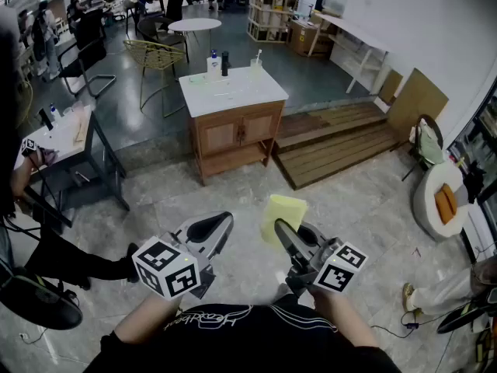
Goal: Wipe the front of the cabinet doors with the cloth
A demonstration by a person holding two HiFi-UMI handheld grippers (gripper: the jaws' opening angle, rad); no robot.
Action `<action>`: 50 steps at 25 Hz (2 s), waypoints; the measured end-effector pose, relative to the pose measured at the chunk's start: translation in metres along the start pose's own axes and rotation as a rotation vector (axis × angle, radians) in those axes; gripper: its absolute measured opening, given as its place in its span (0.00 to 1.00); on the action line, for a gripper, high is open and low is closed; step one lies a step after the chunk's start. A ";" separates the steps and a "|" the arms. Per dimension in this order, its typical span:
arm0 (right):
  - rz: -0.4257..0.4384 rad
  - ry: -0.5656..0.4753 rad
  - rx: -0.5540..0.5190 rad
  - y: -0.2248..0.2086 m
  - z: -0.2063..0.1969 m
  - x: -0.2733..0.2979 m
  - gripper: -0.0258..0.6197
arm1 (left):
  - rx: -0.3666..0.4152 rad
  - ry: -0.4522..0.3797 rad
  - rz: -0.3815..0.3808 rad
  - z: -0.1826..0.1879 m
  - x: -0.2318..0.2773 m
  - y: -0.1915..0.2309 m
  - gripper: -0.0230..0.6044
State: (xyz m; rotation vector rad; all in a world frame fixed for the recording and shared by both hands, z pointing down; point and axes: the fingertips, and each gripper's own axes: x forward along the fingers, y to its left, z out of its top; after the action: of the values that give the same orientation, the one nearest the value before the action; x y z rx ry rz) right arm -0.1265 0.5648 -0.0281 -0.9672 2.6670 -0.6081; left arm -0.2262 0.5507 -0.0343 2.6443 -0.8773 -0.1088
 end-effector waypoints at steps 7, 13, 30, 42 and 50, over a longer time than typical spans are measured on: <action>-0.004 0.003 0.012 -0.009 0.003 0.013 0.10 | -0.015 -0.004 0.014 0.003 0.002 0.017 0.05; -0.035 -0.025 0.051 -0.020 0.011 0.016 0.10 | -0.015 0.008 -0.012 0.004 0.009 0.023 0.05; -0.032 0.031 0.149 -0.214 0.032 0.038 0.10 | -0.090 0.050 0.070 -0.024 0.172 0.100 0.05; -0.035 0.129 0.193 -0.467 0.062 0.078 0.10 | -0.214 0.112 0.177 -0.051 0.410 0.220 0.05; -0.067 0.154 0.198 -0.551 0.028 0.102 0.10 | -0.245 0.123 0.223 -0.104 0.464 0.274 0.05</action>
State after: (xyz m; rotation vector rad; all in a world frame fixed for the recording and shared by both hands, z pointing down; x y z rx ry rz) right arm 0.1123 0.1073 0.1915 -0.9929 2.6479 -0.9777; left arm 0.0111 0.1030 0.1765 2.2860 -1.0384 0.0027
